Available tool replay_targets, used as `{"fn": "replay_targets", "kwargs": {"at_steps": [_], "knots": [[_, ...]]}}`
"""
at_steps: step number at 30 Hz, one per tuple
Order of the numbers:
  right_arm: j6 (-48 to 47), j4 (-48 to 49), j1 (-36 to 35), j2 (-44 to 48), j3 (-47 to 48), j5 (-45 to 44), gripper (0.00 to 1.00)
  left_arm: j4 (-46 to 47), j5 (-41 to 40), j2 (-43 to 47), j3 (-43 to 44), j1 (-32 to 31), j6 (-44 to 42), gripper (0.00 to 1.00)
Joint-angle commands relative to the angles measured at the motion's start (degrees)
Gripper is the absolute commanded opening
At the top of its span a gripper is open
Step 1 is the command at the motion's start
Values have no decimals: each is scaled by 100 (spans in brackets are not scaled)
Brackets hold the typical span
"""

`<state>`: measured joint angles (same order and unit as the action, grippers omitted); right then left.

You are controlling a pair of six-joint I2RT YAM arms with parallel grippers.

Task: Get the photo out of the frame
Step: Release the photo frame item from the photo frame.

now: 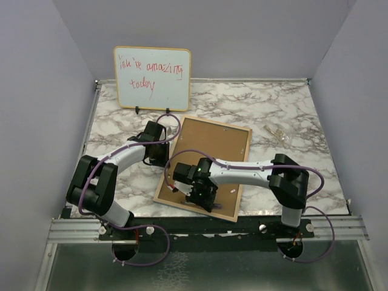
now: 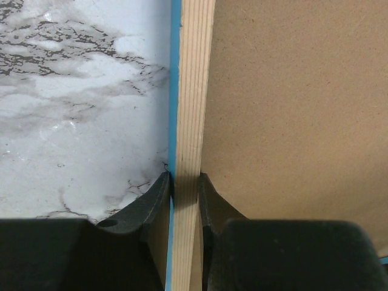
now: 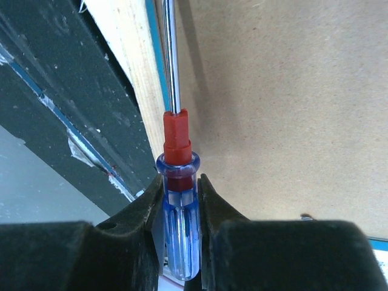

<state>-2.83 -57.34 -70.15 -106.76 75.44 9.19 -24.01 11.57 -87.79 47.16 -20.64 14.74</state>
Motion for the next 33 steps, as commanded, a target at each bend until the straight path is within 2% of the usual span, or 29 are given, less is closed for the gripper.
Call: {"fn": "replay_targets", "kwargs": {"at_steps": [1, 16, 22, 28, 33], "knots": [[155, 51, -34, -28, 173, -248, 1, -60, -173, -98, -62, -31, -15, 9], [238, 187, -34, 361, 255, -296, 1, -60, -208, -76, -52, -31, -11, 11], [501, 279, -34, 572, 109, -623, 1, -60, -230, -19, -58, -35, -15, 17], [1091, 959, 28, 1411, -669, -873, 1, -36, -351, 184, -102, -28, 10, 28], [1696, 1341, 257, 2182, -1148, -1415, 1, -14, -383, 251, -83, -29, 75, 31]]}}
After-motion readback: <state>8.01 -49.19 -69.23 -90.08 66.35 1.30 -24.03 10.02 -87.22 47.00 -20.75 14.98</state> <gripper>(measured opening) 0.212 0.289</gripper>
